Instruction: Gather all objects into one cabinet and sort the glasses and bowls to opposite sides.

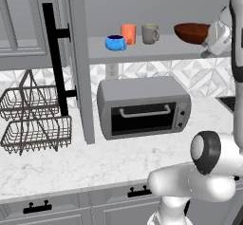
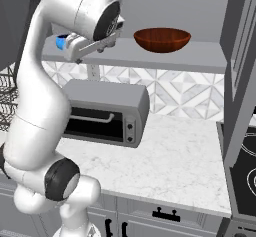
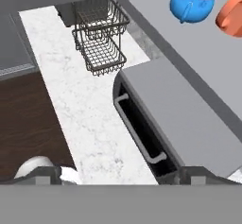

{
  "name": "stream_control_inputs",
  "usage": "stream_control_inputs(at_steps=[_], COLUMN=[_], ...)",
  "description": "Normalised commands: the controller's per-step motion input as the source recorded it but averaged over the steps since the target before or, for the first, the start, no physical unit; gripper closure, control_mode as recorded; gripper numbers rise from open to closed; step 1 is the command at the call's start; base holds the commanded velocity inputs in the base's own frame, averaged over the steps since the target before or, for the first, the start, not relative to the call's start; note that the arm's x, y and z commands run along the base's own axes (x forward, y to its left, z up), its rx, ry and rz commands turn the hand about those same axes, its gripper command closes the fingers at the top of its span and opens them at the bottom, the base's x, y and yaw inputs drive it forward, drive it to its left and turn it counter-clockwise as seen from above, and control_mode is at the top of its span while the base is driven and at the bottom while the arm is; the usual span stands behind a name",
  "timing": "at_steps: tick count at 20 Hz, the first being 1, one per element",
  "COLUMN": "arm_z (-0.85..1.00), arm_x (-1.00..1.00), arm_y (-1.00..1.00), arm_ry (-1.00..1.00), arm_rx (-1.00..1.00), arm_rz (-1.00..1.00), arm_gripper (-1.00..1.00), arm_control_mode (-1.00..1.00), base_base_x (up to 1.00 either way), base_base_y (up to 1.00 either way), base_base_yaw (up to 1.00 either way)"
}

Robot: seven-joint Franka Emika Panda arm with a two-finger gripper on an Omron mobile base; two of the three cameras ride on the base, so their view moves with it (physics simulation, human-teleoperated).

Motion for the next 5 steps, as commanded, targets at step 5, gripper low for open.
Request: stream_control_inputs(at_steps=[5], arm_z=[-0.03], arm_x=[-1.00], arm_y=[-0.30], arm_ry=[-0.16], arm_rx=[0.62], arm_rz=[0.08], arm_gripper=[-1.00], arm_control_mode=[-1.00], base_base_x=[0.00], base_base_y=[0.00], base_base_yaw=[0.00])
